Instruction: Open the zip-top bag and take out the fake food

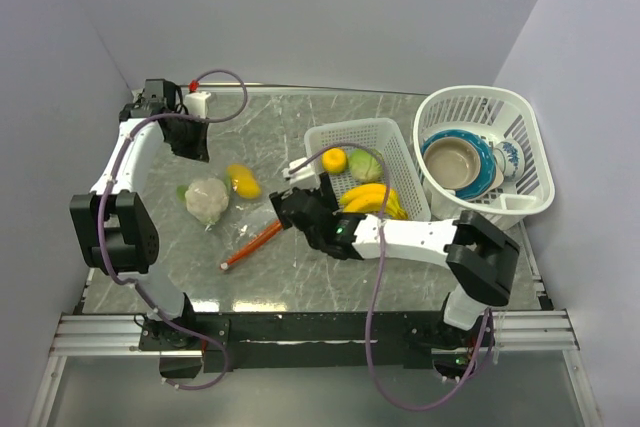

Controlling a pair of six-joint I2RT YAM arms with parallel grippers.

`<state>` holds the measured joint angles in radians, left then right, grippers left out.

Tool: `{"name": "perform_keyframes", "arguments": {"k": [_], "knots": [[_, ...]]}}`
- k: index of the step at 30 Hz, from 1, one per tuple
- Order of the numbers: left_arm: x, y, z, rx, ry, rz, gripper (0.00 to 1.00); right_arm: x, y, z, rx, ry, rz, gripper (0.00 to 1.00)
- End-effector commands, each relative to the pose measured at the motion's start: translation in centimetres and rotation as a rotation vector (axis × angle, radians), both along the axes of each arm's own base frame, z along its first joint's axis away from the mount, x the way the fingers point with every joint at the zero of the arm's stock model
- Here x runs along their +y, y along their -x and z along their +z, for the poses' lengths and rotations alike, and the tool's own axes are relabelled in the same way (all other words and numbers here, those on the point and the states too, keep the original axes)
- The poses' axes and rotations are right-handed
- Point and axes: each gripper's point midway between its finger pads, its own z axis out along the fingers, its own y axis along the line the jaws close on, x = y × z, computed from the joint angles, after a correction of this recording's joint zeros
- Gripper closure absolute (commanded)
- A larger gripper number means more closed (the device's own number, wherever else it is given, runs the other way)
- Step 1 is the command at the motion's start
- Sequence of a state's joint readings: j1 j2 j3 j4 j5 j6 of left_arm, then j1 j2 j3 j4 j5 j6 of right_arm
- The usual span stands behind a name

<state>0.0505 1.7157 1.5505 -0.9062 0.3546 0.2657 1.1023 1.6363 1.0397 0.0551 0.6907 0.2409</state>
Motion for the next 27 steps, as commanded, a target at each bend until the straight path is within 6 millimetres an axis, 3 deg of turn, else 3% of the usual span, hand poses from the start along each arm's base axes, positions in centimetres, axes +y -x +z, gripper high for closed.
{"name": "perform_keyframes", "arguments": {"k": [1,3,4,6,7,9,14,18,21,22,24,25,27], "knots": [[-0.6,0.6,1.3,-0.013,0.028,-0.007,0.99,2.8,2.0,-2.4,0.018,0.006,0.089,0.06],[-0.3,0.8,1.1,-0.011,0.008,-0.006,0.94,3.3,2.5,-3.1,0.033,0.008,0.101,0.06],[0.0,0.7,0.9,-0.013,-0.009,0.001,0.62,3.4,2.6,-3.5,0.040,0.010,0.107,0.07],[1.0,0.6,-0.5,-0.021,-0.061,0.012,0.25,3.7,3.0,-3.7,0.047,0.005,0.115,0.06],[2.0,0.5,-1.3,-0.023,-0.104,0.032,0.11,3.8,3.1,-3.5,0.046,-0.003,0.120,0.06],[3.5,0.4,-3.6,-0.005,-0.119,0.055,0.01,3.9,3.3,-3.3,0.044,-0.012,0.130,0.05],[5.0,-0.4,-5.3,0.045,0.000,0.084,0.01,4.1,3.9,-2.7,0.045,-0.033,0.150,0.04],[4.6,-1.1,-7.6,0.075,0.043,0.059,0.03,4.2,4.0,-2.9,0.053,-0.035,0.149,0.04],[3.1,-0.9,-8.1,0.108,0.129,0.029,0.39,4.5,4.1,-2.9,0.058,-0.044,0.153,0.04],[2.8,-0.9,-7.8,0.114,0.150,0.025,0.66,4.6,4.1,-2.8,0.058,-0.049,0.154,0.04],[2.1,-0.8,-7.0,0.110,0.187,0.010,0.92,4.6,4.2,-3.0,0.062,-0.045,0.157,0.04],[2.0,-0.9,-6.3,0.100,0.194,0.007,0.98,4.6,4.2,-3.0,0.062,-0.048,0.158,0.04],[1.5,-0.5,-4.7,0.090,0.213,-0.003,0.99,4.6,4.3,-3.2,0.064,-0.043,0.160,0.04]]}}
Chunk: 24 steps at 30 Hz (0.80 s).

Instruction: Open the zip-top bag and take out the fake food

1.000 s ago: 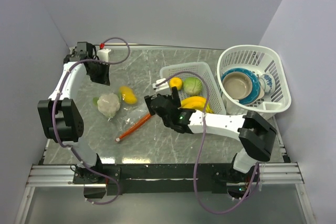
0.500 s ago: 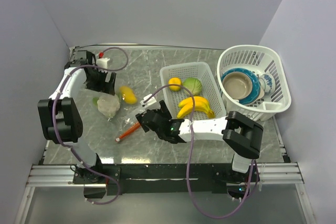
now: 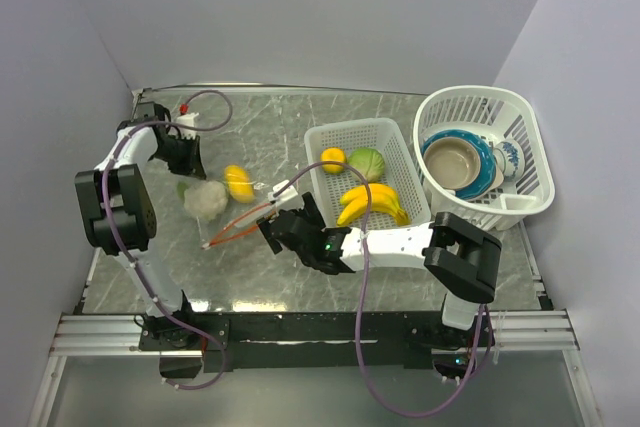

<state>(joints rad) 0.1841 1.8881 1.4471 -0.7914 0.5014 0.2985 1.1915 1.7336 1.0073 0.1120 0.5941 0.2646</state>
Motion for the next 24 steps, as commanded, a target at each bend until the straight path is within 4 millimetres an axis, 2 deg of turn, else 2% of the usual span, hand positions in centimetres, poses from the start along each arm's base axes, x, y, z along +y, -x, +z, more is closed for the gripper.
{"name": "perform_keyframes", "arguments": {"k": [1,5,8,11,13,15,18,21,24], "knots": [[-1.8,-0.2,4.5,-0.065,0.081,-0.048,0.99,0.8,0.1,1.8,-0.019,-0.069,0.001,0.04],[-3.5,0.8,8.7,-0.121,0.094,-0.081,0.99,1.1,0.1,1.6,-0.014,-0.069,0.004,0.04],[-5.3,2.1,11.0,-0.138,0.098,-0.116,0.99,1.3,0.1,1.8,-0.017,-0.078,0.005,0.04],[-6.7,3.2,12.7,-0.153,0.099,-0.132,0.99,1.2,0.0,1.5,-0.016,-0.070,-0.001,0.03],[-7.2,3.7,12.9,-0.145,0.092,-0.139,0.99,1.1,0.1,1.3,-0.016,-0.068,-0.001,0.03],[-6.8,3.8,12.5,-0.144,0.062,-0.128,0.99,1.1,0.1,1.1,-0.013,-0.064,-0.002,0.03],[-5.6,3.7,9.6,-0.095,-0.006,-0.104,0.99,1.1,0.1,1.1,-0.009,-0.068,-0.001,0.03],[-3.5,3.5,5.4,-0.049,-0.119,-0.061,0.99,1.1,0.2,1.1,-0.009,-0.069,0.000,0.03],[-2.2,2.8,3.3,-0.043,-0.189,-0.037,0.99,1.0,0.3,1.2,-0.010,-0.070,0.004,0.03]]}}
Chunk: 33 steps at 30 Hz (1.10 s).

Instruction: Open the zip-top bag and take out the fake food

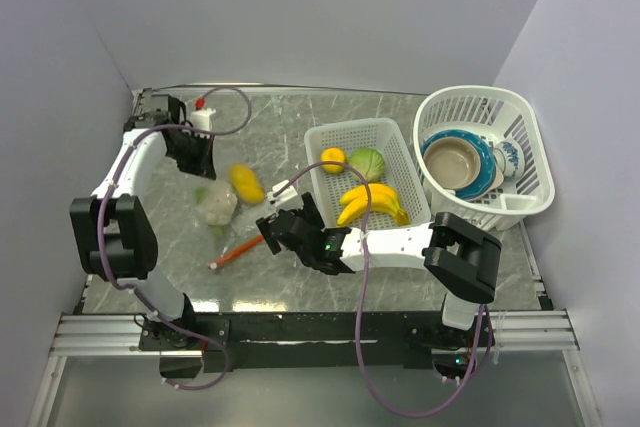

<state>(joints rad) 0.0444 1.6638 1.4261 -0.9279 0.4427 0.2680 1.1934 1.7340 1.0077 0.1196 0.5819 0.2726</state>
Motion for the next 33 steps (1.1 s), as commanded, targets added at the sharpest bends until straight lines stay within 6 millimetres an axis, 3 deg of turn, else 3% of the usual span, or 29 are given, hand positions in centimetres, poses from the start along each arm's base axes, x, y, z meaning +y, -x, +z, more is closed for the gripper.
{"name": "perform_keyframes", "arguments": {"k": [1,3,7,13,18,20,22,23,24,26,27,29,31,33], "knots": [[2.9,-1.4,-3.3,-0.001,-0.148,0.067,0.99,0.6,0.2,1.2,-0.016,-0.056,-0.003,0.04],[3.1,-2.1,-2.3,-0.019,-0.153,0.083,0.99,0.4,0.3,1.1,-0.016,-0.056,0.001,0.03],[0.9,-2.1,3.0,-0.086,-0.059,0.064,0.99,0.3,0.4,0.7,-0.010,-0.051,0.004,0.03],[-3.4,0.0,9.4,-0.128,0.064,-0.037,0.99,0.7,0.5,-0.1,0.004,-0.042,0.011,0.04],[-4.1,0.9,10.4,-0.122,0.085,-0.037,0.99,1.0,0.4,0.1,0.003,-0.045,0.015,0.04],[-4.3,1.2,11.6,-0.156,0.098,-0.045,0.99,0.8,0.5,0.2,0.001,-0.043,0.015,0.04],[-3.0,0.5,11.1,-0.199,0.032,0.024,0.99,0.7,0.4,0.1,0.000,-0.041,0.012,0.04],[-3.0,0.9,10.5,-0.170,0.011,0.013,0.99,0.7,0.4,0.1,-0.002,-0.035,0.014,0.04],[-4.3,1.5,11.3,-0.174,0.051,-0.057,0.99,0.7,0.4,0.0,0.000,-0.034,0.012,0.04],[-3.6,0.0,12.1,-0.239,0.025,-0.014,0.99,0.7,0.4,-0.1,0.001,-0.033,0.013,0.04],[-3.0,-0.3,11.0,-0.245,0.001,0.016,0.99,0.8,0.4,0.1,0.000,-0.037,0.015,0.04],[-3.2,0.0,10.8,-0.234,0.010,-0.003,0.99,0.9,0.3,0.2,-0.002,-0.030,0.014,0.03],[-1.2,-1.4,8.3,-0.247,-0.072,0.074,0.99,0.9,0.4,0.2,-0.003,-0.033,0.018,0.03],[-0.6,-1.0,5.3,-0.173,-0.097,0.069,0.99,1.0,0.4,0.1,-0.002,-0.028,0.022,0.03]]}}
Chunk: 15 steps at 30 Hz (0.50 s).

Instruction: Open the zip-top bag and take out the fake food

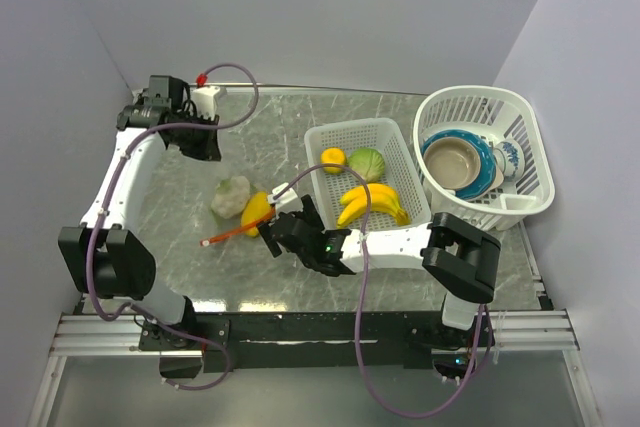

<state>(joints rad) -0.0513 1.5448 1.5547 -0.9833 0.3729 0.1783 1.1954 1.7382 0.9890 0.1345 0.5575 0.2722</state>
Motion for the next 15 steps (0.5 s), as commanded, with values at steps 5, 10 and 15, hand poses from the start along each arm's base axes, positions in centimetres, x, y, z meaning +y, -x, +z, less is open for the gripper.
{"name": "perform_keyframes", "arguments": {"k": [5,10,15], "knots": [[5.4,-2.0,-9.4,0.057,-0.232,0.134,0.99,1.8,0.0,0.8,0.004,-0.044,0.015,0.00],[8.4,-3.7,-14.6,0.089,-0.355,0.180,0.99,4.1,0.1,1.0,0.030,-0.066,0.058,0.00],[11.0,-4.5,-17.9,0.140,-0.440,0.223,0.99,5.4,-0.1,0.1,0.042,-0.048,0.081,0.00]]}}
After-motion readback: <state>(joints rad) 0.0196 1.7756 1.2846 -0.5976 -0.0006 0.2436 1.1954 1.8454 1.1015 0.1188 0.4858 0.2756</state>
